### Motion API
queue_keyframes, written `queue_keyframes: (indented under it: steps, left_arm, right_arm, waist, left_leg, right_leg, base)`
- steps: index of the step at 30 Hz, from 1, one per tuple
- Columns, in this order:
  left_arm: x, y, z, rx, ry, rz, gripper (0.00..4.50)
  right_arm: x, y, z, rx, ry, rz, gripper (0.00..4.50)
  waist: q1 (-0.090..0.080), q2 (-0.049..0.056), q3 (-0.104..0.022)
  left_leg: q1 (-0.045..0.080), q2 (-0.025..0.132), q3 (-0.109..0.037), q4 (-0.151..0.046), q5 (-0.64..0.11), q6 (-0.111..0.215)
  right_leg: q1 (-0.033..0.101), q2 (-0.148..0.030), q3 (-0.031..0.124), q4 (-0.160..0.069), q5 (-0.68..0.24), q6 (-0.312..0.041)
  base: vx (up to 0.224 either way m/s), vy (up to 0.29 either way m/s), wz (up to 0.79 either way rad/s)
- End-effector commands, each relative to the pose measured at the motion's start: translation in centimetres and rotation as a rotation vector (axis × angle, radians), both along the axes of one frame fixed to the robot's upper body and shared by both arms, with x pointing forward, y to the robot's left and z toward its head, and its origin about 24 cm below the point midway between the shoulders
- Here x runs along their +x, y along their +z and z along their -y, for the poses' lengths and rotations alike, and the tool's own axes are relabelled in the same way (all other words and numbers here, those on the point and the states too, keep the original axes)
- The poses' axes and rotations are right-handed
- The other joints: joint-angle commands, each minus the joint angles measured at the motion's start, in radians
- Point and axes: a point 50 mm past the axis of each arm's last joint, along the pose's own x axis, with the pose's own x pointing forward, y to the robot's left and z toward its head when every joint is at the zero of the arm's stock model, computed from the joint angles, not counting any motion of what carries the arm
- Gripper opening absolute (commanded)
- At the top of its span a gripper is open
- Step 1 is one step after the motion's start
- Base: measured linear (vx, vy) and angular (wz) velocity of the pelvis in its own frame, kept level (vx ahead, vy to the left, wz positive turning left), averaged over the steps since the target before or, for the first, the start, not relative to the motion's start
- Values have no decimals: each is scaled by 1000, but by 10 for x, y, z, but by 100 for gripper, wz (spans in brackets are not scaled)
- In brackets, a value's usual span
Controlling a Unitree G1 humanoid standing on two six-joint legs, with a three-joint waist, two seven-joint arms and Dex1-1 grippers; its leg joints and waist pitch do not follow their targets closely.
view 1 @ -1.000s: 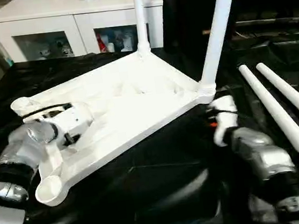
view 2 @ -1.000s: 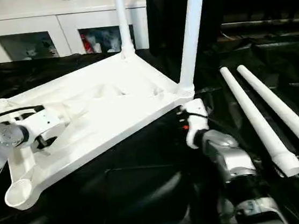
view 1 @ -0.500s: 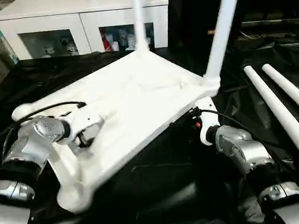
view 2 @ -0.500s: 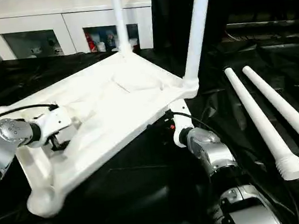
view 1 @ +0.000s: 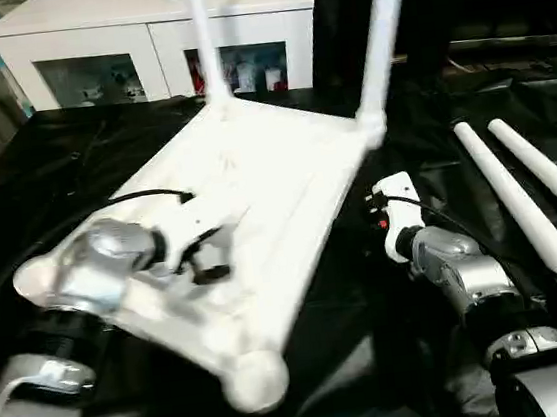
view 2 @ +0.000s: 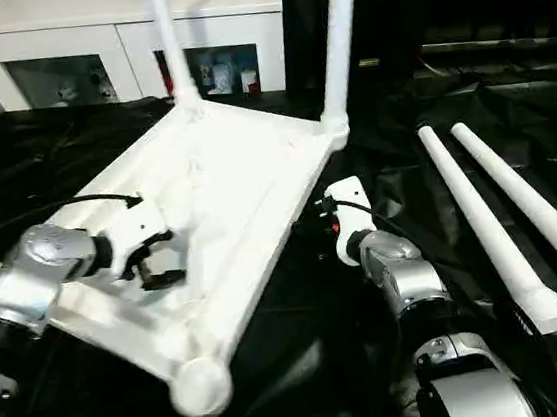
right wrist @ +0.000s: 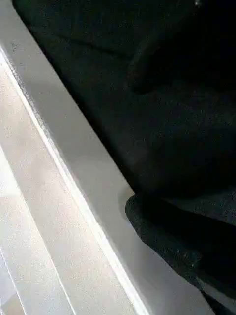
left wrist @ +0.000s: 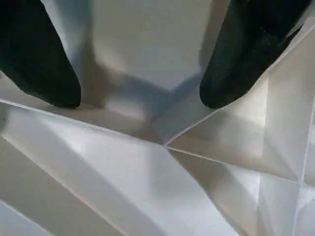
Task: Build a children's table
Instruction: Rotate table base
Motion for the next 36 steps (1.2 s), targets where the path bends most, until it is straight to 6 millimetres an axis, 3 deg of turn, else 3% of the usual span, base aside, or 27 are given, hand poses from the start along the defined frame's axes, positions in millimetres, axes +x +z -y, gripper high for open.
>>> queue_keyframes:
  steps: [1,3,5,10,15,20,26,32,36]
  left_arm:
    - [5,24,42,-102,-121,95,447]
    - [8,26,54,-134,-110,118,447]
    - [9,27,63,-166,-110,125,447]
    - [11,26,80,-172,-108,136,447]
    - [18,24,67,-110,-36,174,447]
    - [18,24,59,-115,-7,167,447]
    - [-1,17,47,-55,-138,55,447]
    - [-2,26,37,-87,-170,60,447]
    - [-2,29,22,3,-188,82,447]
  right_arm:
    - [5,10,-23,34,79,35,397]
    - [7,12,-20,42,71,44,397]
    - [8,13,-19,39,67,51,397]
    - [13,20,-8,-43,56,111,397]
    - [17,35,9,-41,19,163,397]
    - [17,34,13,-31,23,168,397]
    - [18,30,-6,-20,68,160,397]
    - [21,32,-8,-20,77,164,397]
    - [22,33,-8,-32,87,164,397]
  waist:
    - [-2,-2,-74]
    - [-2,6,-74]
    - [1,1,-76]
    - [0,5,-79]
    - [-4,2,-83]
    - [-13,0,-83]
    - [-18,-4,-77]
    - [-21,-6,-75]
    - [-23,-8,-74]
  left_leg:
    - [25,29,-7,-79,-286,-17]
    - [23,28,-7,-78,-290,-18]
    - [19,27,-7,-77,-272,-11]
    - [16,24,-6,-72,-243,0]
    - [11,22,-7,-66,-202,25]
    - [11,24,-6,-65,-198,43]
    - [10,27,-7,-70,-219,36]
    - [16,27,-6,-73,-250,18]
    - [15,28,-6,-74,-250,19]
  right_leg:
    - [45,-51,37,-68,-295,-216]
    - [46,-49,36,-67,-284,-220]
    - [50,-49,35,-67,-262,-223]
    - [52,-45,33,-65,-216,-235]
    - [58,-44,31,-57,-147,-248]
    - [58,-45,29,-58,-153,-264]
    - [57,-49,30,-59,-211,-262]
    - [52,-48,33,-62,-255,-253]
    - [50,-47,33,-60,-254,-249]
  base:
    - [0,0,0]
    - [0,0,0]
    - [0,0,0]
    - [0,0,0]
    - [0,0,0]
    - [0,0,0]
    - [0,0,0]
    - [0,0,0]
    - [0,0,0]
